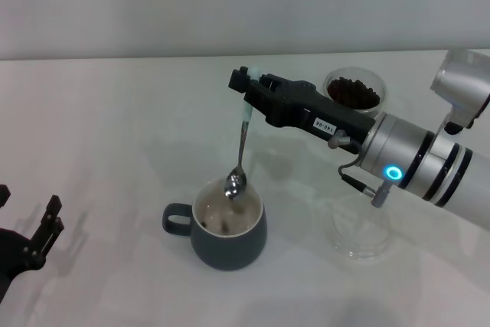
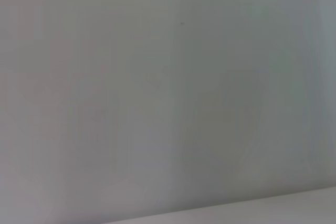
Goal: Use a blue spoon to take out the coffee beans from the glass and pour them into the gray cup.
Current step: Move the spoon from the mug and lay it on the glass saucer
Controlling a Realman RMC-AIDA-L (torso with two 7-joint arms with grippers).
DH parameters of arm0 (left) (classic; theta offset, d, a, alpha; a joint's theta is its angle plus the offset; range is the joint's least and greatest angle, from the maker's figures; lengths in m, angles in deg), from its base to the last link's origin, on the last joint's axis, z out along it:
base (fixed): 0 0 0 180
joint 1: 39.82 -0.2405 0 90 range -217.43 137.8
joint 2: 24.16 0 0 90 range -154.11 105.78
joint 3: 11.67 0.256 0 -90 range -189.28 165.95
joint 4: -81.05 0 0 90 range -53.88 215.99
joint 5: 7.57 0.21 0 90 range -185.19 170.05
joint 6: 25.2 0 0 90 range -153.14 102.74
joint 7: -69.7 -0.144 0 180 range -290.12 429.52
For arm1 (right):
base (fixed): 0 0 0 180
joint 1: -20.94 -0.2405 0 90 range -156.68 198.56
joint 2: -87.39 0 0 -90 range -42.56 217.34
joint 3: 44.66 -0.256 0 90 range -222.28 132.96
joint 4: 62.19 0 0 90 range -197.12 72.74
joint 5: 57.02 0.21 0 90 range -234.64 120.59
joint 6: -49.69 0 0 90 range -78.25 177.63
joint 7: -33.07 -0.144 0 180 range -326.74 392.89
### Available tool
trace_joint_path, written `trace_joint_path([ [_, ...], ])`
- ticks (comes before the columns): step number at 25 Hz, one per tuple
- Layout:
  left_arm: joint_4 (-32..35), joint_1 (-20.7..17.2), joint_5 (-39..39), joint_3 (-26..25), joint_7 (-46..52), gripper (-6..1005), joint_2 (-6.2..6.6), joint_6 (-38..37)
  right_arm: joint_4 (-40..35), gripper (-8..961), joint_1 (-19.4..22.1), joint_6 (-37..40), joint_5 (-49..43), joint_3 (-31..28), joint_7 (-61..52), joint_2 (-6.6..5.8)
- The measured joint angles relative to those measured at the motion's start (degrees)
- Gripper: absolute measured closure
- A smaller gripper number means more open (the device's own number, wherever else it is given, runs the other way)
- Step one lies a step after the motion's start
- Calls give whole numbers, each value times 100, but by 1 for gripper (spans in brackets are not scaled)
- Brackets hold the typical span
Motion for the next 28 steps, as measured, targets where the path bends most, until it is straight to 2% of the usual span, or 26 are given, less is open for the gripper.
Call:
trace_joint_path([
  [6,0,11,-108,0,0,239,0,3,-23,802,117,285,-4,-72,193,-49],
  [9,1,12,-135,0,0,239,0,3,281,803,303,850,-2,-632,-222,-134],
  [10,1,13,-140,0,0,239,0,2,281,803,303,850,-2,-632,-222,-134],
  [14,0,9,-193,0,0,239,0,0,1135,803,491,1649,-43,-1339,-787,-252],
  [17,0,7,-244,0,0,239,6,-13,1626,803,626,1934,-38,-1619,-1033,-317],
  [21,0,32,-289,0,0,239,8,-47,1920,803,785,1934,-43,-1713,-1110,-350],
  [28,0,122,-297,0,0,238,9,-53,2087,803,808,1451,-50,-1670,-990,-276],
])
